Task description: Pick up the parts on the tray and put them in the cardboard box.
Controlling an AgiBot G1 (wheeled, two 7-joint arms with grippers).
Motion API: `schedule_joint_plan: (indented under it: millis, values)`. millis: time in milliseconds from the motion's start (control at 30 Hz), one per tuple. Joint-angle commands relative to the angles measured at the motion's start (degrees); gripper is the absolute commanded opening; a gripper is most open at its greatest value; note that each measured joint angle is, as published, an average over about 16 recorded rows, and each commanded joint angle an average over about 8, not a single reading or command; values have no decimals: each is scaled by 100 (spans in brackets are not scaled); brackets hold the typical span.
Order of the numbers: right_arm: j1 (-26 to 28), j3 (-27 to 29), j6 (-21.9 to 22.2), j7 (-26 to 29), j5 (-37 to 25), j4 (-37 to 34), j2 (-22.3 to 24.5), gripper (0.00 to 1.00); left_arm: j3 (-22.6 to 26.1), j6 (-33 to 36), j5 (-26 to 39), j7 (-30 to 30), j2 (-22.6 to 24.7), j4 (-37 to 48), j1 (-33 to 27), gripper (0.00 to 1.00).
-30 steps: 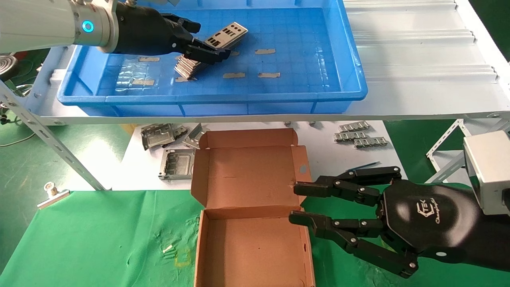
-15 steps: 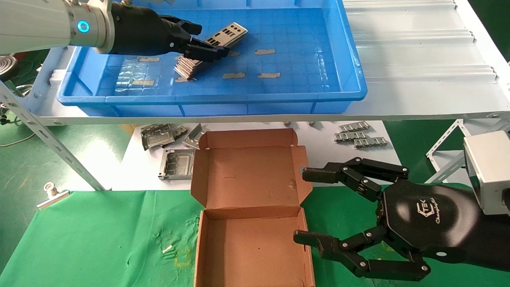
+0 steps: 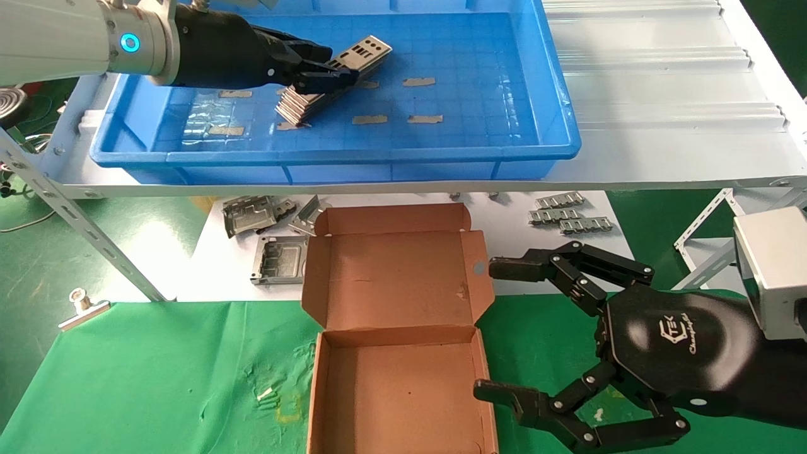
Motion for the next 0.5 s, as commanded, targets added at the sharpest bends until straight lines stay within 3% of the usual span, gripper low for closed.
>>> schedule_joint_plan:
  millis: [33, 500]
  values:
    - [0, 0, 0, 0, 0, 0, 0, 100, 5, 1, 6, 6, 0, 4, -3, 0]
    - [0, 0, 0, 0, 0, 0, 0, 100, -52, 60, -81, 25, -53, -9, -138, 0]
